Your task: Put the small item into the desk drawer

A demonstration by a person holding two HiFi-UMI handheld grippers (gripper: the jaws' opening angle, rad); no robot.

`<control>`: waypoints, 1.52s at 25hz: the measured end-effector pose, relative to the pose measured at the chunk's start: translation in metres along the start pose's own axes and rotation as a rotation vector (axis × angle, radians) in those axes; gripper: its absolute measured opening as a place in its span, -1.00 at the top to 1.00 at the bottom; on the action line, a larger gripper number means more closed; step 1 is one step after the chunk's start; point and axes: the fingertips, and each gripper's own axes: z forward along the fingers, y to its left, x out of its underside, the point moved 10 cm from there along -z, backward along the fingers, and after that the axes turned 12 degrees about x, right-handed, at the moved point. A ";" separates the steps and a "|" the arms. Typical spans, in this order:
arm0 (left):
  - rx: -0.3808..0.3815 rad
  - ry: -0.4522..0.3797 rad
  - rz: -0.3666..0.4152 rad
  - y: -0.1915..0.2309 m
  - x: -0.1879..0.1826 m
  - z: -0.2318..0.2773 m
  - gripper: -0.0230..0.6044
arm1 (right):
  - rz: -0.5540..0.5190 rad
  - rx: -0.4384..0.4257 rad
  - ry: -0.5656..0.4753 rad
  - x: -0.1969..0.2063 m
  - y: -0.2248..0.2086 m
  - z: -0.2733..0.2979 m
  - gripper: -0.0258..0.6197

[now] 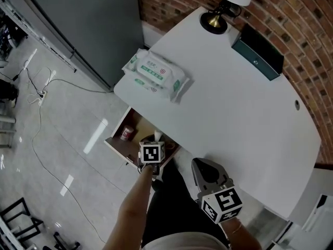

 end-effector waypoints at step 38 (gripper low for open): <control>-0.025 -0.007 -0.006 0.015 0.021 -0.026 0.17 | -0.044 -0.038 0.006 0.007 0.035 0.002 0.89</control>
